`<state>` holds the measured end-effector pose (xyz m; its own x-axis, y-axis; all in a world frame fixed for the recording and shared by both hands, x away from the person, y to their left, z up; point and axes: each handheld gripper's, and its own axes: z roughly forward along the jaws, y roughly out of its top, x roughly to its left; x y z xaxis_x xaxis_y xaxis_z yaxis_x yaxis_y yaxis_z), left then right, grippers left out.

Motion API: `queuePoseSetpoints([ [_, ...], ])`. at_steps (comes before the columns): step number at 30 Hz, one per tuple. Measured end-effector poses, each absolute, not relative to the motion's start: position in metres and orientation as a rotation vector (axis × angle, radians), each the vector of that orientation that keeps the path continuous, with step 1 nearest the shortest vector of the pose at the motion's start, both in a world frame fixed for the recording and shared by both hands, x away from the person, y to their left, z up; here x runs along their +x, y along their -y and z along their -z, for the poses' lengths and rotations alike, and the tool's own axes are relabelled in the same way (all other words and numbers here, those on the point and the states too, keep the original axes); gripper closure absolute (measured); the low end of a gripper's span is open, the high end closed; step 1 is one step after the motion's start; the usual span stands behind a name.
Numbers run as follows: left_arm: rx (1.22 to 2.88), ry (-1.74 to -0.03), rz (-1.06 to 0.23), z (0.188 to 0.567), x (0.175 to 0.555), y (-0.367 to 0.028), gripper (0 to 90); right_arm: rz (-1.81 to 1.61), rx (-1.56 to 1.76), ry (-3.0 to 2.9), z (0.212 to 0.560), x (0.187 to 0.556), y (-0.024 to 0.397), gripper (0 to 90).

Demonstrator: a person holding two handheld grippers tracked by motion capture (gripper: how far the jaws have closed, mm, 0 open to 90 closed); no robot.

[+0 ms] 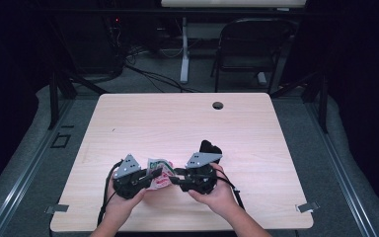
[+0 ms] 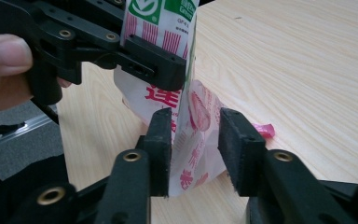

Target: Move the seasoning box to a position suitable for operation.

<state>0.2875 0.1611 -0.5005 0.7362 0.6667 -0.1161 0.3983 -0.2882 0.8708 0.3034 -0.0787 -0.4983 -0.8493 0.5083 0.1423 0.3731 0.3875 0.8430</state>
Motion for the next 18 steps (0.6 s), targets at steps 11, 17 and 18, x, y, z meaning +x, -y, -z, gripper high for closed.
queuePoseSetpoints([
  [11, 1.918, -0.816, -0.346, 0.5017, 0.2859, -0.1603, 77.4, -1.425, 0.816, -2.523, 0.4998, 0.3060, 0.0788, 88.2],
  [17, 1.929, -0.823, -0.353, 0.5027, 0.2856, -0.1638, 71.1, -1.433, 0.822, -2.525, 0.4997, 0.3064, 0.0787, 89.9],
  [18, 1.927, -0.823, -0.347, 0.5031, 0.2855, -0.1642, 70.5, -1.433, 0.822, -2.525, 0.4995, 0.3064, 0.0787, 90.0],
])
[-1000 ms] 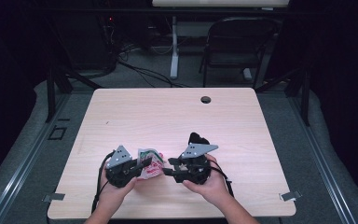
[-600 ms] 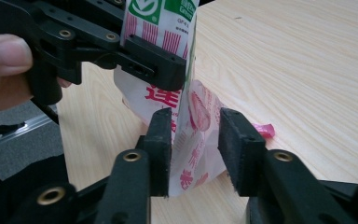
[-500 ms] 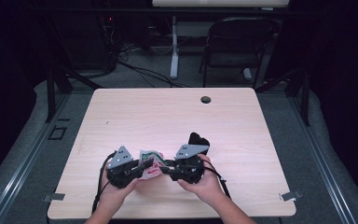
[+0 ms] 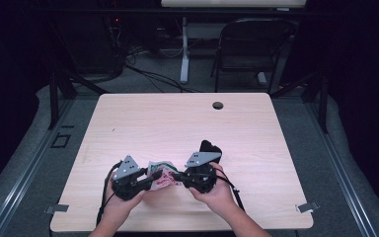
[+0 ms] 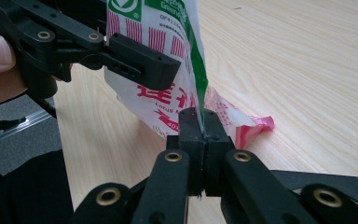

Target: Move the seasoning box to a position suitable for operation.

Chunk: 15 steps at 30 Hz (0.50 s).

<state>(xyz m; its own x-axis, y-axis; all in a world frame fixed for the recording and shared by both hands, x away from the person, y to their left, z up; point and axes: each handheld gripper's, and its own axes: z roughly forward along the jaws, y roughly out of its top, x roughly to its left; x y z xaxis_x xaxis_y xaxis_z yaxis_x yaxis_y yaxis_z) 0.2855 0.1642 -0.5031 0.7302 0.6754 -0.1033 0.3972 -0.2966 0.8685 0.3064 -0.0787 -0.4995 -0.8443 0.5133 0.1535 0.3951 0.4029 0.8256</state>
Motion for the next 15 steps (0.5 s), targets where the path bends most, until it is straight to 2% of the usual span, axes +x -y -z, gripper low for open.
queuePoseSetpoints([
  [10, 1.935, -0.815, -0.377, 0.5061, 0.2850, -0.1670, 65.0, -1.427, 0.838, -2.521, 0.4978, 0.3063, 0.0782, 90.0],
  [15, 1.926, -0.823, -0.371, 0.5089, 0.2854, -0.1691, 57.0, -1.436, 0.840, -2.515, 0.4955, 0.3085, 0.0778, 90.0],
])
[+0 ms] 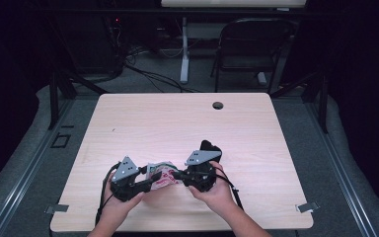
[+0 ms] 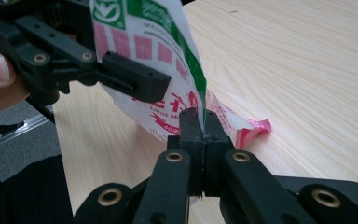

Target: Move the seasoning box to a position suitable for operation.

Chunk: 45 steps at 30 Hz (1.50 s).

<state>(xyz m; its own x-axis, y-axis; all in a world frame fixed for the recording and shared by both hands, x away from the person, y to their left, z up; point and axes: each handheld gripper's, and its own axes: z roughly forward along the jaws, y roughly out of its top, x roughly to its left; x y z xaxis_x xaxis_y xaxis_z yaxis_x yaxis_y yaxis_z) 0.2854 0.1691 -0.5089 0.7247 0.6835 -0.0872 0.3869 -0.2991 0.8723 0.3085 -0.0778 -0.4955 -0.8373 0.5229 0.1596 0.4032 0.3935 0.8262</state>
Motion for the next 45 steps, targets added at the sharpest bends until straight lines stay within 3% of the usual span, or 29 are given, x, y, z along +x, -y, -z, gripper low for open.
queuePoseSetpoints([
  [8, 1.941, -0.810, -0.368, 0.517, 0.286, -0.172, 48.8, -1.449, 0.822, -2.514, 0.488, 0.314, 0.075, 90.0],
  [45, 2.083, -0.871, -0.274, 0.574, 0.306, -0.178, 35.5, -1.527, 0.830, -2.487, 0.481, 0.326, 0.077, 90.0],
])
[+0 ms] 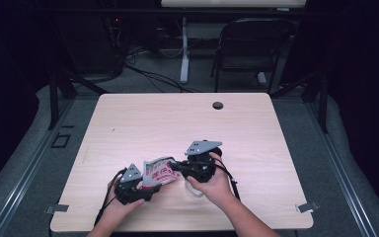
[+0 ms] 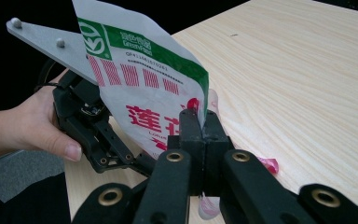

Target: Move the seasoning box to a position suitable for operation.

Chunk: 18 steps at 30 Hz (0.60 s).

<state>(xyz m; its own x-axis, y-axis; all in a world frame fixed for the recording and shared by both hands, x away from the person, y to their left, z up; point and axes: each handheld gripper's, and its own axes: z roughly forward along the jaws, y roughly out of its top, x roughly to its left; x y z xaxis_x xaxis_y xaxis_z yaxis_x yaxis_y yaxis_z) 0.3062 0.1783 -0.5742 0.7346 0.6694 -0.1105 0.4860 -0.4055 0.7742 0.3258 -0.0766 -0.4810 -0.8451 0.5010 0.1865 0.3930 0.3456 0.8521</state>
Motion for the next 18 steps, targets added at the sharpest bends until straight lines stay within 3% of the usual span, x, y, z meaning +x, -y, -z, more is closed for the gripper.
queuePoseSetpoints([
  [18, 2.129, -0.909, -0.300, 0.588, 0.311, -0.172, 35.8, -1.560, 0.829, -2.473, 0.483, 0.324, 0.079, 90.0],
])
